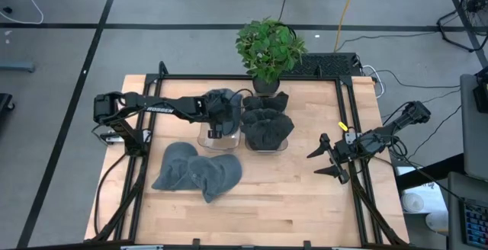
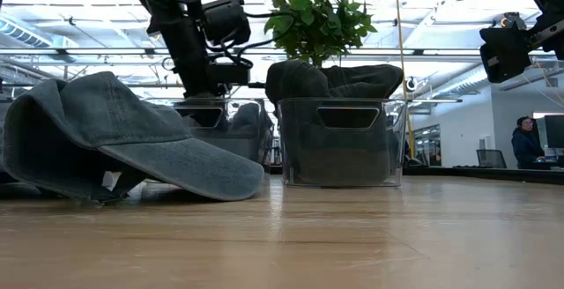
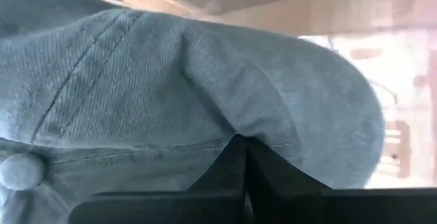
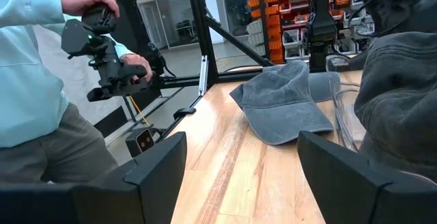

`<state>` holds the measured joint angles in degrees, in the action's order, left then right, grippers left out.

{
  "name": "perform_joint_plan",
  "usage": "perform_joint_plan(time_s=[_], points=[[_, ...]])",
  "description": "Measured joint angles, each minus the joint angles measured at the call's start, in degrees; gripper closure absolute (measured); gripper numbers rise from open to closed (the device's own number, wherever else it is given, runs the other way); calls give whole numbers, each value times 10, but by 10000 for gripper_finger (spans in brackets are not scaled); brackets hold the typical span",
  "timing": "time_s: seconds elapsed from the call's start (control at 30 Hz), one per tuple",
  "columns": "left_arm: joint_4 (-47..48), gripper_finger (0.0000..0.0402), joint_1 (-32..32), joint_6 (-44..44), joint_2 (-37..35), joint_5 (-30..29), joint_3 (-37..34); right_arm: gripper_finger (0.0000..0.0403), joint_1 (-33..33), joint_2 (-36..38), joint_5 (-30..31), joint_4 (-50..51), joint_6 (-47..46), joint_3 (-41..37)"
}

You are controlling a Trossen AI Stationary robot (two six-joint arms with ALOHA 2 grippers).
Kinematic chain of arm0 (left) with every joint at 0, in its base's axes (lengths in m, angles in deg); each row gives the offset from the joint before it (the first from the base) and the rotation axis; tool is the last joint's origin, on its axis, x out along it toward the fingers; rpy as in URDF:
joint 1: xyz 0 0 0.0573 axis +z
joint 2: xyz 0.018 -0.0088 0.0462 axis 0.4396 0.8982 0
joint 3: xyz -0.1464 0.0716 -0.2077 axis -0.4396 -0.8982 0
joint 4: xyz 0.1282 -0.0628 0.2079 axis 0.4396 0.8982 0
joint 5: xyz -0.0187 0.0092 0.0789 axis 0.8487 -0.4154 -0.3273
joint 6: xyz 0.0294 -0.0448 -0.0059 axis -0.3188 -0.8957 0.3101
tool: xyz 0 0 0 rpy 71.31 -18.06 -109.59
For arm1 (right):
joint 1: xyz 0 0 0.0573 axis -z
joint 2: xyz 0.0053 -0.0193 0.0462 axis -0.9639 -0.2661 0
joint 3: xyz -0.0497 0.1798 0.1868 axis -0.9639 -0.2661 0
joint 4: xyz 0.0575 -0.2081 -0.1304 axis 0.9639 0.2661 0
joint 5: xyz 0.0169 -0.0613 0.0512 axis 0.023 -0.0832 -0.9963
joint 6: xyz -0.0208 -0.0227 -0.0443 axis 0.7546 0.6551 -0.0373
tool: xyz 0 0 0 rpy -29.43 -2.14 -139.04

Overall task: Pick & Place hat
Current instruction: Put the right blue cap into the left transparent bin

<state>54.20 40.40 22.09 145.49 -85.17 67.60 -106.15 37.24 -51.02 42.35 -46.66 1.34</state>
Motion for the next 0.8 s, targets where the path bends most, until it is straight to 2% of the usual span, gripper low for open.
perform_joint_plan(time_s=[0.13, 0.33, 0.57, 0.8], points=[[6, 382, 0, 14, 0, 1, -7, 135, 0, 0, 0, 0, 0, 0], [42, 368, -6, -26, -25, -94, 28, 135, 0, 0, 0, 0, 0, 0], [172, 338, -31, -48, -73, -95, 112, 135, 0, 0, 0, 0, 0, 0], [296, 277, -44, -128, -94, -98, 204, 135, 0, 0, 0, 0, 0, 0]])
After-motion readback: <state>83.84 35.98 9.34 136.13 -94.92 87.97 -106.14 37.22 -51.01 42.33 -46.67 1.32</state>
